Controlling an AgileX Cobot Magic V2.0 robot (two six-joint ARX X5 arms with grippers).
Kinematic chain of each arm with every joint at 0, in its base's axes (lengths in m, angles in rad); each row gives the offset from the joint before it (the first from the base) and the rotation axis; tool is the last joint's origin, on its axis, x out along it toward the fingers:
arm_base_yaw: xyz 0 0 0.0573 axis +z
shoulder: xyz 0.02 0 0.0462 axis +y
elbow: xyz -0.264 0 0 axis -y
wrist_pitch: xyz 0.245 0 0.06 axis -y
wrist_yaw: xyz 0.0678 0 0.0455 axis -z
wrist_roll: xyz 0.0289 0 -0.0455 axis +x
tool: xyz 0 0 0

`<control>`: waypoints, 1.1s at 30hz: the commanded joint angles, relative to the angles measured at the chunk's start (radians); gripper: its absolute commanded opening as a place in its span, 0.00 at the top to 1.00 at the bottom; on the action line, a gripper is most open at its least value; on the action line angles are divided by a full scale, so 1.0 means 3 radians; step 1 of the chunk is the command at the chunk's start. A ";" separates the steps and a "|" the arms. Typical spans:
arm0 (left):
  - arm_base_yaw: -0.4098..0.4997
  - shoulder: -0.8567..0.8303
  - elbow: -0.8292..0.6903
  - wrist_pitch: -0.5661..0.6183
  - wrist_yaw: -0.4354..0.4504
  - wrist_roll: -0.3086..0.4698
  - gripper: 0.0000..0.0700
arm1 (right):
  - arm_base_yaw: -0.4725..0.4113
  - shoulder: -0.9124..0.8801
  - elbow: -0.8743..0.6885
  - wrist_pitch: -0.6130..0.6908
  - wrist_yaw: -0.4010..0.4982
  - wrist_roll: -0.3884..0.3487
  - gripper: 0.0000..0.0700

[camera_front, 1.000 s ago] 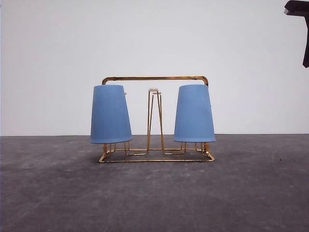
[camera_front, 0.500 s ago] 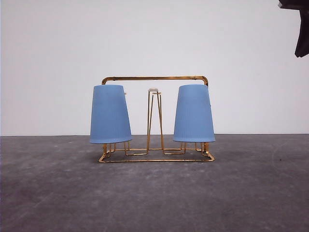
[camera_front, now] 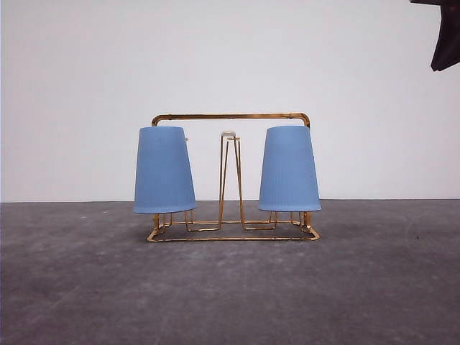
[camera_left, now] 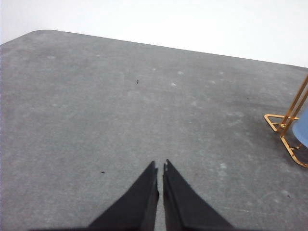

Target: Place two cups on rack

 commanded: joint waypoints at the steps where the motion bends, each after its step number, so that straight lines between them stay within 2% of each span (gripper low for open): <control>1: 0.0001 -0.0005 -0.0050 -0.0015 -0.0011 0.0003 1.00 | 0.0010 0.0017 0.0034 0.0043 0.0006 0.0036 0.98; 16: 0.0001 -0.0005 -0.0050 -0.0014 -0.0011 0.0003 1.00 | 0.0016 0.0013 0.0034 0.0062 0.0006 0.0025 0.98; 18: 0.0001 -0.0005 -0.0050 -0.0014 -0.0011 0.0003 1.00 | -0.0025 -0.0067 0.0033 0.0079 0.0117 -0.0137 0.98; 22: 0.0001 -0.0005 -0.0050 -0.0014 -0.0011 0.0003 1.00 | -0.0132 -0.0355 -0.0067 0.0053 0.0177 -0.0283 0.98; 26: 0.0001 -0.0005 -0.0050 -0.0014 -0.0010 0.0003 1.00 | -0.0298 -0.0868 -0.0460 0.0058 0.0183 -0.0305 0.98; 30: 0.0001 -0.0005 -0.0050 -0.0014 -0.0010 0.0003 1.00 | -0.0470 -0.1598 -0.1169 0.0175 0.0181 -0.0306 0.98; 33: 0.0001 -0.0005 -0.0050 -0.0014 -0.0010 0.0003 1.00 | -0.0482 -0.2195 -0.1695 0.0192 0.0182 -0.0303 0.98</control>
